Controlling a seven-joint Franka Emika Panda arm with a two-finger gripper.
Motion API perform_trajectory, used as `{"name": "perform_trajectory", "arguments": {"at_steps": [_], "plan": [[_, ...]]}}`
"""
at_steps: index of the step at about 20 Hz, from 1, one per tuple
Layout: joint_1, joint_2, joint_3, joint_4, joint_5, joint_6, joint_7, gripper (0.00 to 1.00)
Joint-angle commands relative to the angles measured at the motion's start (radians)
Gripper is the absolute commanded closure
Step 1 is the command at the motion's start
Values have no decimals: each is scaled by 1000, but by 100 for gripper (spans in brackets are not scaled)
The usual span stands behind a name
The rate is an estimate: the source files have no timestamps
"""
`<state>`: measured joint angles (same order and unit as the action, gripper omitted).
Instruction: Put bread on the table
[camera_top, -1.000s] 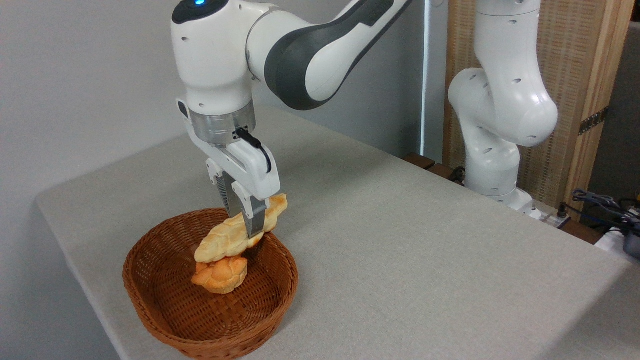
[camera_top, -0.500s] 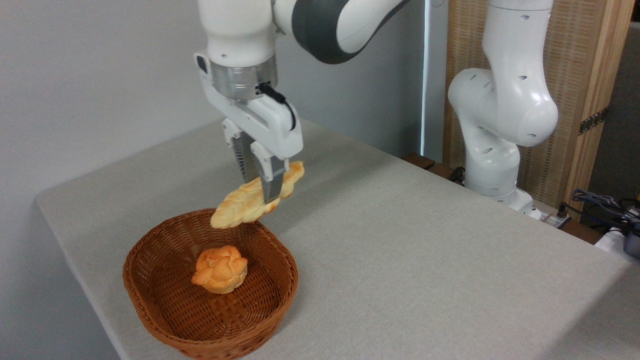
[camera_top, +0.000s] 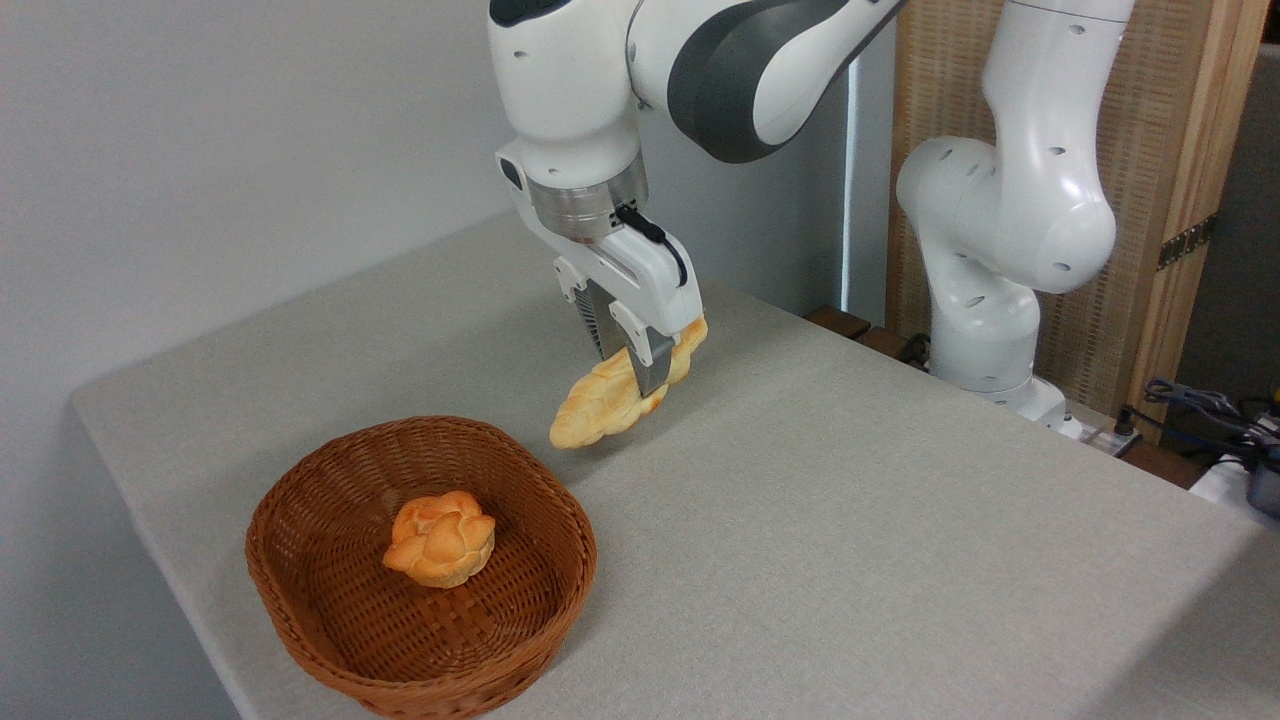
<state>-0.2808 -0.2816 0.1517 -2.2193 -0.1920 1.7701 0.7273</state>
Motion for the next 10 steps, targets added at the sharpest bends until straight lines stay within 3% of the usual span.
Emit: {"name": "perform_trajectory", "arguments": {"at_steps": [1,3,5,10], "plan": [[-15,25,0,-5,9,0,12,32],[-14,71,-49,-3,11,47,3,0],[-14,82,-52,-3,9,110,1,0],[-14,90,-52,1,9,121,6,0]]}}
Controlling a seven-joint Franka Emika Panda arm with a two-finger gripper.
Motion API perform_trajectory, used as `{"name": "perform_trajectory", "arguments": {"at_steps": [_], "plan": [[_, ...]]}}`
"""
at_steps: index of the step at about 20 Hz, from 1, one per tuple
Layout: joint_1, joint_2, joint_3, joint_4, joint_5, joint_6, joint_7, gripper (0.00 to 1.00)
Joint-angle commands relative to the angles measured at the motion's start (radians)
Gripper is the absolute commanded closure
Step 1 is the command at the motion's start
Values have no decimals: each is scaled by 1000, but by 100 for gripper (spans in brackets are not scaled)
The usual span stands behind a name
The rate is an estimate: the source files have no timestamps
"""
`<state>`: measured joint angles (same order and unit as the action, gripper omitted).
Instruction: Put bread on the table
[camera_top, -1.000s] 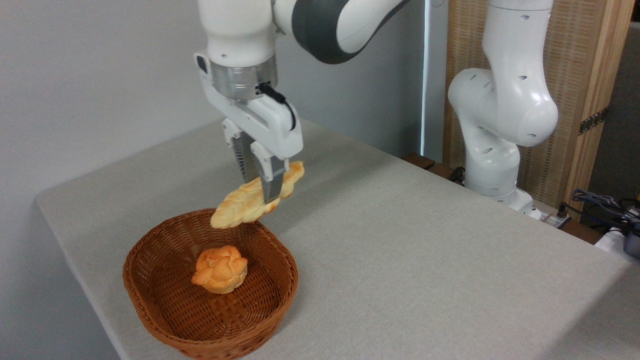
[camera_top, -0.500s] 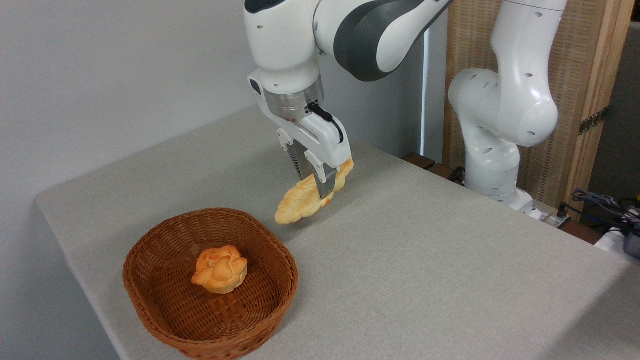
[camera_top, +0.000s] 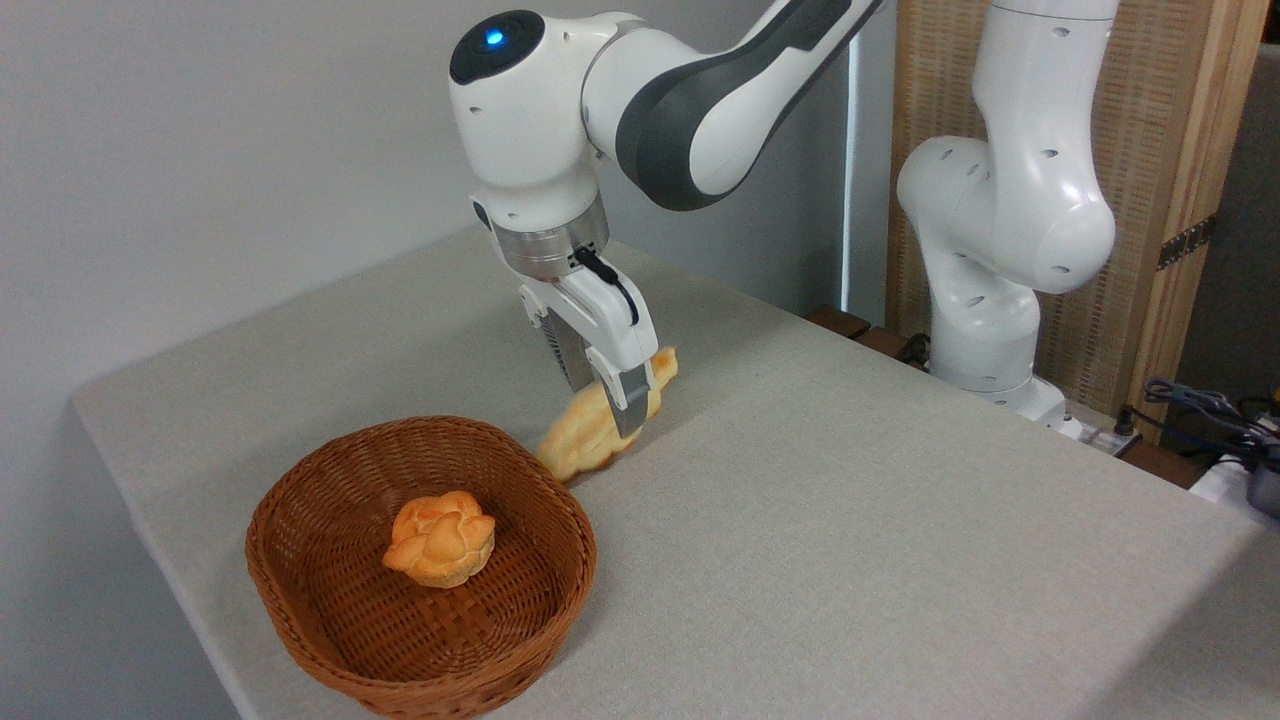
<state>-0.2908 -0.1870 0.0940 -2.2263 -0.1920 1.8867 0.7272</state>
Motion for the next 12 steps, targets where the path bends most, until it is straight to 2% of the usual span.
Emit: {"name": "perform_trajectory", "arguments": {"at_steps": [1,4,6,7,8,12], "plan": [[-4,-6,6,14,11,5,6,0],[1,-6,12,74,14,6,3,0],[10,-3,18,140,92,8,3,0],[13,0,23,155,106,8,3,0],[16,11,50,181,106,20,1,0],[21,26,62,188,108,139,-3,0]]}}
